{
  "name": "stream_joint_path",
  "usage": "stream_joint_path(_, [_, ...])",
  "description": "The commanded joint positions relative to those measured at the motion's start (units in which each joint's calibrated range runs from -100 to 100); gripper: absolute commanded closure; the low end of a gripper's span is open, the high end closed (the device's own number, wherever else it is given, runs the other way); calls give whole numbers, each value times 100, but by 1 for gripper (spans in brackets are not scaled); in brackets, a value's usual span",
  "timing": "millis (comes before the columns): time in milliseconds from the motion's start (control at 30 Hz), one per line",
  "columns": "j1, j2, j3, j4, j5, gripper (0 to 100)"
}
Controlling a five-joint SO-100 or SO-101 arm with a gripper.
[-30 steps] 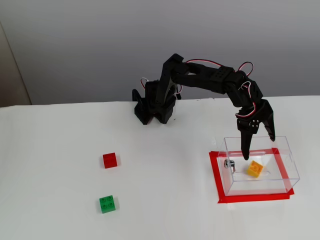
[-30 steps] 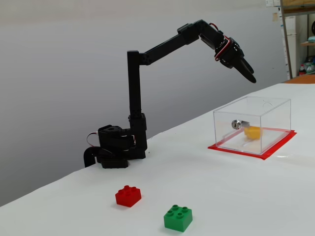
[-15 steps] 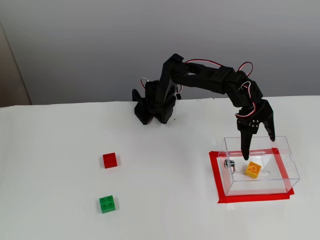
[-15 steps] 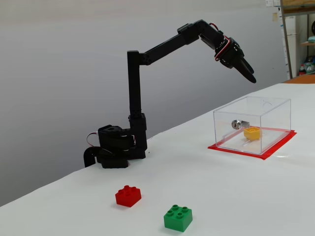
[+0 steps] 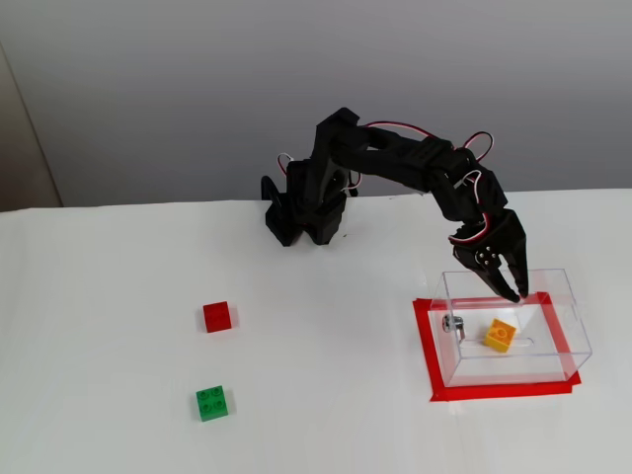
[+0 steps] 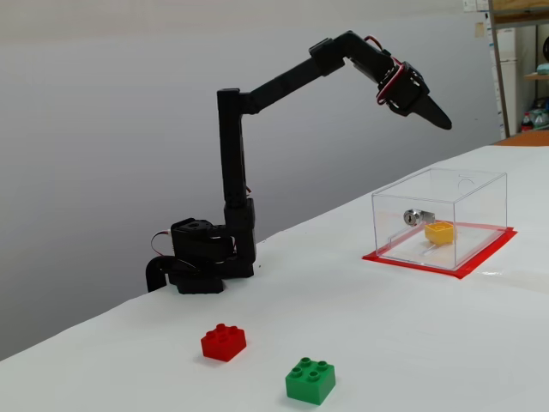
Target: Pick the yellow lego brick and place it into the transparent box
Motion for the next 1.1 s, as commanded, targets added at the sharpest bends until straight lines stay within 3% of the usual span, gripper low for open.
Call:
stream_joint_path(0, [413, -559, 149, 21, 24, 98])
stream_joint_path(500, [2594, -2443, 2382, -22, 833, 98])
stream_joint_path(733, [3452, -3410, 3711, -40, 880, 98])
stream_joint_path(1067, [3888, -5269, 5854, -48, 880, 98])
